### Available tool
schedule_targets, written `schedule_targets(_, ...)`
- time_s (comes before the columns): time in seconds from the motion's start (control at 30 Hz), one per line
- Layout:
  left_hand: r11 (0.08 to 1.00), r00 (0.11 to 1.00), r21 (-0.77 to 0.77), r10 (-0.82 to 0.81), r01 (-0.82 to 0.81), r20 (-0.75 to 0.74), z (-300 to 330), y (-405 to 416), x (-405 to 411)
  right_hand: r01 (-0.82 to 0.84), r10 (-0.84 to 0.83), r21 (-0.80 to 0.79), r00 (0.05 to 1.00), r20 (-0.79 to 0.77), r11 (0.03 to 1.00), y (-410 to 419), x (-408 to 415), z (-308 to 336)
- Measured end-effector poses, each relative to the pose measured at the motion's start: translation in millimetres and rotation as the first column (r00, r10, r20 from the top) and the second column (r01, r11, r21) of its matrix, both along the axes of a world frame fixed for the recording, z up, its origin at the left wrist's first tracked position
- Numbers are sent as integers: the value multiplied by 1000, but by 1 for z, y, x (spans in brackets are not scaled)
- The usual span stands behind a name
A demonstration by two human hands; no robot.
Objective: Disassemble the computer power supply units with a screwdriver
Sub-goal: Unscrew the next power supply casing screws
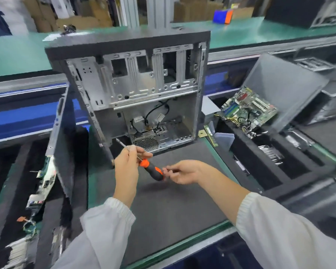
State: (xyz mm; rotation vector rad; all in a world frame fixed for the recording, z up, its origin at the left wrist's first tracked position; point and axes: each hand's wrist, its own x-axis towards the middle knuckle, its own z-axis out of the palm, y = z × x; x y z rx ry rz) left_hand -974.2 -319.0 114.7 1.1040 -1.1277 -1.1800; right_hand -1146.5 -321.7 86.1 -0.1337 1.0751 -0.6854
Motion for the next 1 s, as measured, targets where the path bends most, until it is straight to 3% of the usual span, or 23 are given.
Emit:
schedule_targets(0.1, 999, 999, -4, -46, 46, 22, 0, -9, -33, -161, 158, -25, 984, -85, 987, 3, -35, 1)
schedule_targets(0.17, 998, 996, 0, -66, 66, 51, -1, -16, -52, -186, 178, -46, 973, -149, 981, 0, -56, 2)
schedule_targets(0.33, 995, 994, 41, -88, 86, 65, -4, -31, -92, -58, 10, -137, 945, -328, 989, -20, -112, 2)
schedule_targets(0.43, 993, 991, 45, -109, 105, 79, -7, -37, -105, 24, -163, -270, 845, -509, 963, -40, -152, 2)
schedule_targets(0.5, 993, 987, 33, -113, 110, 115, -11, -41, -108, 8, -243, -332, 698, -674, 943, -55, -180, 1)
schedule_targets(0.57, 994, 983, 18, -110, 109, 145, -14, -46, -108, -130, -232, -322, 458, -858, 938, -70, -206, -2)
schedule_targets(0.67, 995, 985, 10, -100, 100, 143, -19, -53, -103, -440, -44, -52, 28, -999, 896, -92, -230, -12)
schedule_targets(0.73, 996, 984, 11, -91, 91, 150, -22, -56, -100, -557, 65, 151, -171, -983, 817, -102, -234, -15)
schedule_targets(0.9, 997, 979, 12, -83, 82, 187, -26, -59, -96, -653, 220, 504, -470, -855, 565, -112, -246, -24)
schedule_targets(1.0, 997, 977, 14, -83, 81, 196, -28, -59, -95, -677, 180, 562, -550, -815, 476, -110, -253, -29)
